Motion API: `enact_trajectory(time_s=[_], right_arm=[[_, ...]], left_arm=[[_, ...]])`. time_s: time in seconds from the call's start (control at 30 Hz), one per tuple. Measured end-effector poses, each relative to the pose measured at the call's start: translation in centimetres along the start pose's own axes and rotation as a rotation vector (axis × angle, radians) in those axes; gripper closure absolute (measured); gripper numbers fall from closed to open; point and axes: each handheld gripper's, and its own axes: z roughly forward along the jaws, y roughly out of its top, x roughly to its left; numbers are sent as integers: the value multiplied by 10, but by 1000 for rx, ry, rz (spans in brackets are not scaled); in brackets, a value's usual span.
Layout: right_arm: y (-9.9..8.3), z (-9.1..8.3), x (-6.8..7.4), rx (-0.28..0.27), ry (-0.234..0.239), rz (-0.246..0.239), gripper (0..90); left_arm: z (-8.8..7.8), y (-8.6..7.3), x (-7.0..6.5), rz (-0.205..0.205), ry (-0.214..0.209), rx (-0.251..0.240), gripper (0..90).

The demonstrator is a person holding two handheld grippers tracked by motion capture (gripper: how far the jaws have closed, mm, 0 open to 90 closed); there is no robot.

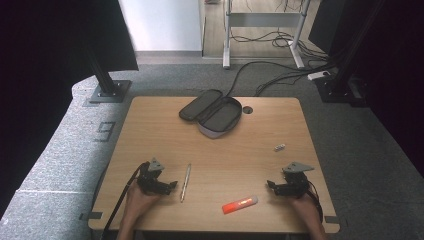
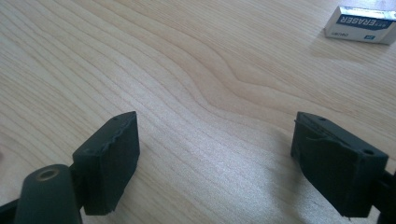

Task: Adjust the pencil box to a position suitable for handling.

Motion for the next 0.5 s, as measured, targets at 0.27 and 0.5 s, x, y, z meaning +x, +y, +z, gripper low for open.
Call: enact_trajectory(time_s=[0.27, 0.5], right_arm=[[0, 0, 0, 0, 0, 0, 153], [0, 0, 0, 0, 0, 0, 153]], left_arm=[[-3, 5, 5, -23, -28, -16, 48], [-6, 19, 3, -9, -53, -36, 62]])
